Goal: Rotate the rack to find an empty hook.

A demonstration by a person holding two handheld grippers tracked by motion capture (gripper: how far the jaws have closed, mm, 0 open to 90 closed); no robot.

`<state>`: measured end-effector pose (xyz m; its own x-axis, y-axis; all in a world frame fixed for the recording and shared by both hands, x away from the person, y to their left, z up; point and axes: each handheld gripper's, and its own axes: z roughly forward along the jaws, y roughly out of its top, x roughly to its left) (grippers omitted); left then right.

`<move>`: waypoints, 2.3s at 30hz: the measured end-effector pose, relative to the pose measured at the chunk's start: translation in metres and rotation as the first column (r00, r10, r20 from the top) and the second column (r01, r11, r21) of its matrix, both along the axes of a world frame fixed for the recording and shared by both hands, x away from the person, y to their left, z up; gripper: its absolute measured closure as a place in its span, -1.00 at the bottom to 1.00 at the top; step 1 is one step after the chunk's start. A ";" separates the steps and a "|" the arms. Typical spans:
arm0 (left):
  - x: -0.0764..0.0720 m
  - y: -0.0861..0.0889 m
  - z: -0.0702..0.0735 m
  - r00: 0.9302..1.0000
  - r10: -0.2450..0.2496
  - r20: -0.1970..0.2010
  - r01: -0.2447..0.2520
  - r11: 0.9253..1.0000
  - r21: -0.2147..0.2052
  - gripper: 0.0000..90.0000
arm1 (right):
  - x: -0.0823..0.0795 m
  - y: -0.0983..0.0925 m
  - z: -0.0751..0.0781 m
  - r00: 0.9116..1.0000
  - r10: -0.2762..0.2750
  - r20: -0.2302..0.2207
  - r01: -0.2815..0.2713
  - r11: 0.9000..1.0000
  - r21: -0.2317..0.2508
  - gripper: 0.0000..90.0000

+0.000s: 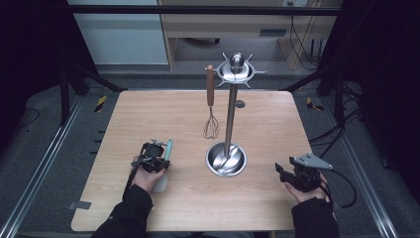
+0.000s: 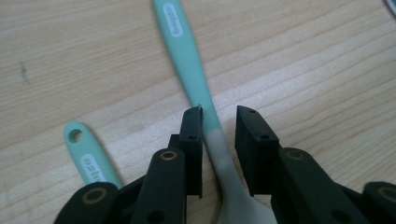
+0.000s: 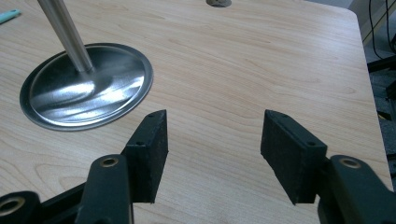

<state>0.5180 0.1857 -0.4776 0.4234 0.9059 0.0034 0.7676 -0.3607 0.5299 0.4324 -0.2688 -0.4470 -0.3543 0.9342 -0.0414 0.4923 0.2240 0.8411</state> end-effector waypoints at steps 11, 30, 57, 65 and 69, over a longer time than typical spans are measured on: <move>-0.003 -0.002 0.000 1.000 0.024 0.015 -0.024 1.000 0.011 0.74 | -0.001 0.001 0.001 1.000 0.001 -0.006 -0.001 1.000 0.005 -0.07; -0.028 0.000 0.003 0.973 -0.232 0.000 0.232 0.973 0.016 0.66 | 0.000 0.000 0.000 1.000 0.004 0.001 -0.004 1.000 0.001 -0.07; -0.025 -0.004 0.002 0.974 -0.222 -0.037 0.223 0.975 0.017 0.80 | 0.001 0.002 -0.002 1.000 0.010 -0.013 -0.010 1.000 0.001 -0.06; -0.035 -0.002 0.017 0.974 -0.218 0.055 0.220 0.975 -0.035 0.80 | 0.000 0.001 -0.003 1.000 0.009 -0.015 -0.009 1.000 0.009 -0.06; -0.046 0.005 0.033 0.967 -0.227 0.117 0.236 0.969 -0.071 0.80 | 0.001 0.000 -0.003 1.000 0.004 -0.015 -0.004 1.000 0.007 -0.06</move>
